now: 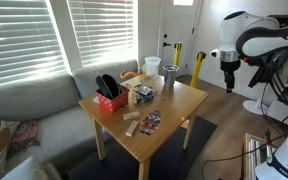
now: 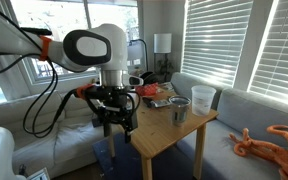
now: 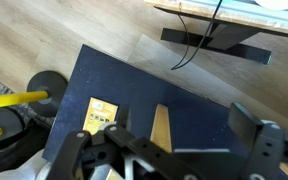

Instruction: Take the eyeglass case out of the basket and put it on the table

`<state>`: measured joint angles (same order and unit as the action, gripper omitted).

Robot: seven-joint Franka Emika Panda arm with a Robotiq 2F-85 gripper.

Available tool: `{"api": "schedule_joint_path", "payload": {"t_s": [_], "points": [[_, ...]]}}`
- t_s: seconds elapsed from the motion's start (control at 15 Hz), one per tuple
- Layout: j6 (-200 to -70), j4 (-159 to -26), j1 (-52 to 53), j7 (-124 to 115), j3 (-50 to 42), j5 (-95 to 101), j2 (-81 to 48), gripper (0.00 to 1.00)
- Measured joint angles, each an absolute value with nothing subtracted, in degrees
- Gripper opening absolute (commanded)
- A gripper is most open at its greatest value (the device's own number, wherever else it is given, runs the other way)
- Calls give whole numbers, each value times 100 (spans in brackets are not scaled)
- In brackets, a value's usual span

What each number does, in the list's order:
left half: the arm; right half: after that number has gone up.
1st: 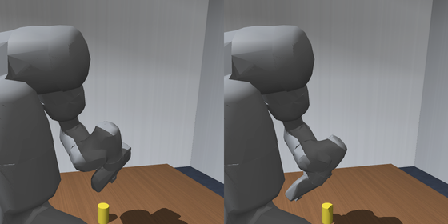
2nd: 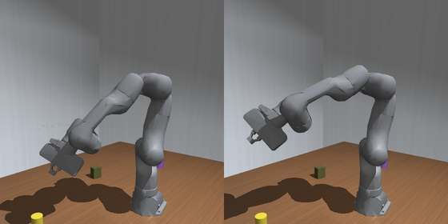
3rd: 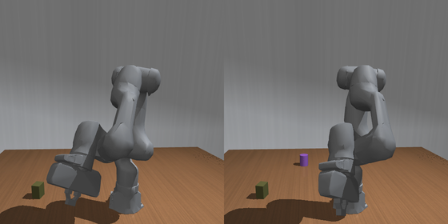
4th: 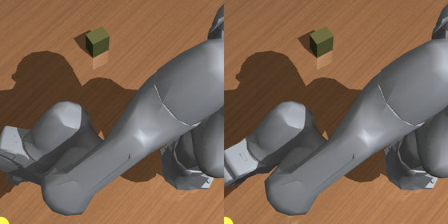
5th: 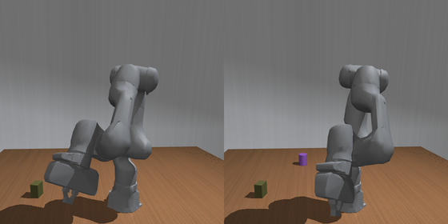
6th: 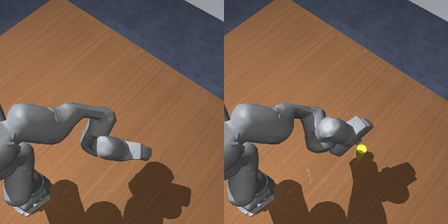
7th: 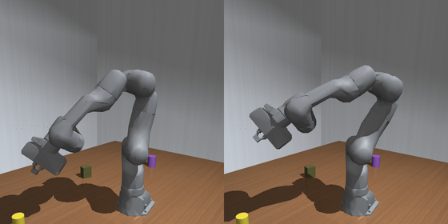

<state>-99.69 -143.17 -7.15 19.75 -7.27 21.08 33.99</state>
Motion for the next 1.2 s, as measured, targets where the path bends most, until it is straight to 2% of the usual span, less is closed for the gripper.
{"api": "schedule_joint_path", "payload": {"t_s": [1.0,1.2], "points": [[-9992,-14315,-698,1968,-741,2108,3399,100],[-10541,-14109,-666,1960,-811,2108,3326,100]]}}
